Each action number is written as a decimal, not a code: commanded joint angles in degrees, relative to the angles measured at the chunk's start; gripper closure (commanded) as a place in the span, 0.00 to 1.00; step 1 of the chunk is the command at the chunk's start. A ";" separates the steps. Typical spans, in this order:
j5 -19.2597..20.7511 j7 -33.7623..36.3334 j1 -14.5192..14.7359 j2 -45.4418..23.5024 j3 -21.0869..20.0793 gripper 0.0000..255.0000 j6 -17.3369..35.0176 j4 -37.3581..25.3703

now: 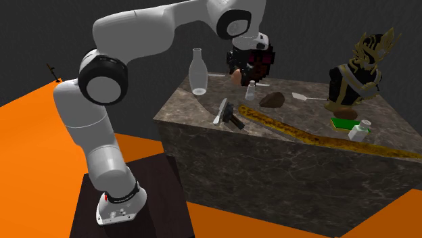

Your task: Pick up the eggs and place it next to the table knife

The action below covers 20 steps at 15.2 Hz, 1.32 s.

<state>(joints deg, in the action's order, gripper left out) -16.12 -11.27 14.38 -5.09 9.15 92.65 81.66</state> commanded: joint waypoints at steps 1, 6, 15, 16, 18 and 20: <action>0.27 2.62 1.46 -0.83 -1.18 1.00 0.84 -0.74; 1.14 8.95 5.11 -3.51 -3.91 1.00 1.92 -3.99; 3.36 20.11 11.81 -12.99 -7.90 1.00 1.09 -16.87; 3.67 21.33 12.59 -14.54 -8.24 1.00 0.64 -19.12; 4.30 23.78 14.16 -18.11 -8.87 1.00 -0.65 -24.46; 4.96 26.26 15.78 -22.65 -9.40 1.00 -2.74 -31.54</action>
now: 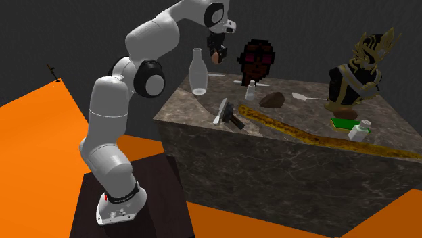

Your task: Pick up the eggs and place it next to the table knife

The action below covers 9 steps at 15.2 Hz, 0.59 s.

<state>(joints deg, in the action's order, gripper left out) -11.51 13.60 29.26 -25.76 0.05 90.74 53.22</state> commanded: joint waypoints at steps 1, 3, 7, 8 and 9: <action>0.78 3.03 1.93 -5.83 -0.59 1.00 -2.97 -9.37; 0.72 2.48 2.05 -3.54 -0.48 1.00 0.15 -3.90; 0.63 1.62 2.20 -0.59 -0.39 1.00 5.11 4.09; 0.60 1.43 2.22 -0.04 -0.38 1.00 6.21 5.74; 0.58 1.25 2.25 0.45 -0.38 1.00 7.26 7.30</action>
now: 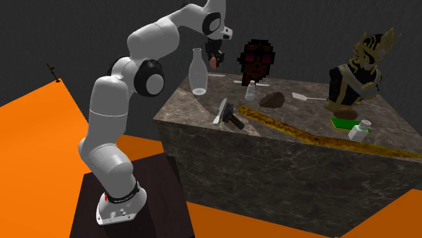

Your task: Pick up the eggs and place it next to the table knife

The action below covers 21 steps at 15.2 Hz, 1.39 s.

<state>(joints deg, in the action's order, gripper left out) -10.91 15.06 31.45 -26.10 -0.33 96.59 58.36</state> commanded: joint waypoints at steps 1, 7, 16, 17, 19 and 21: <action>-0.06 -0.39 0.09 1.23 0.02 1.00 2.44 3.64; -0.27 -1.37 0.22 3.11 0.02 1.00 8.05 11.21; -0.70 -2.73 0.35 4.24 -0.05 1.00 15.43 19.83; -0.75 -2.87 0.36 4.28 -0.06 1.00 16.19 20.65; -0.83 -3.06 0.38 4.31 -0.07 1.00 17.19 21.69; -0.83 -3.06 0.39 4.30 -0.06 1.00 17.19 21.67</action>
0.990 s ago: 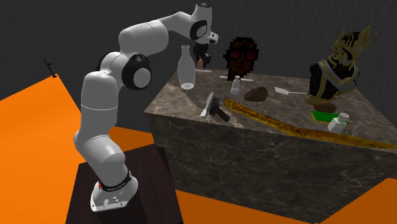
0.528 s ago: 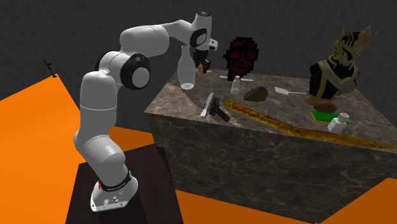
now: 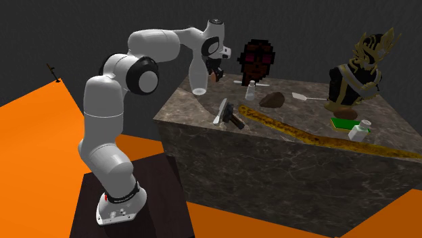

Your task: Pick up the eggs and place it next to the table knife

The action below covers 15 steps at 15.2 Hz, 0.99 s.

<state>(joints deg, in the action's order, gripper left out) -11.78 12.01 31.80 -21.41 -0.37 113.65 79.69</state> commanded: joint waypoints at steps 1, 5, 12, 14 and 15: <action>0.03 -0.02 0.05 -0.39 -0.02 1.00 0.12 0.33; 0.02 -0.03 0.07 -0.39 0.01 1.00 0.11 0.33; 0.05 0.03 -0.10 0.17 0.11 0.00 -1.48 -0.68; 0.12 0.16 -0.49 1.06 0.27 0.00 -4.79 -3.05; 0.14 0.22 -0.65 1.33 0.34 0.00 -6.14 -4.12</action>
<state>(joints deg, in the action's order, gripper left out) -11.69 12.11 31.22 -20.77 -0.07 108.79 76.06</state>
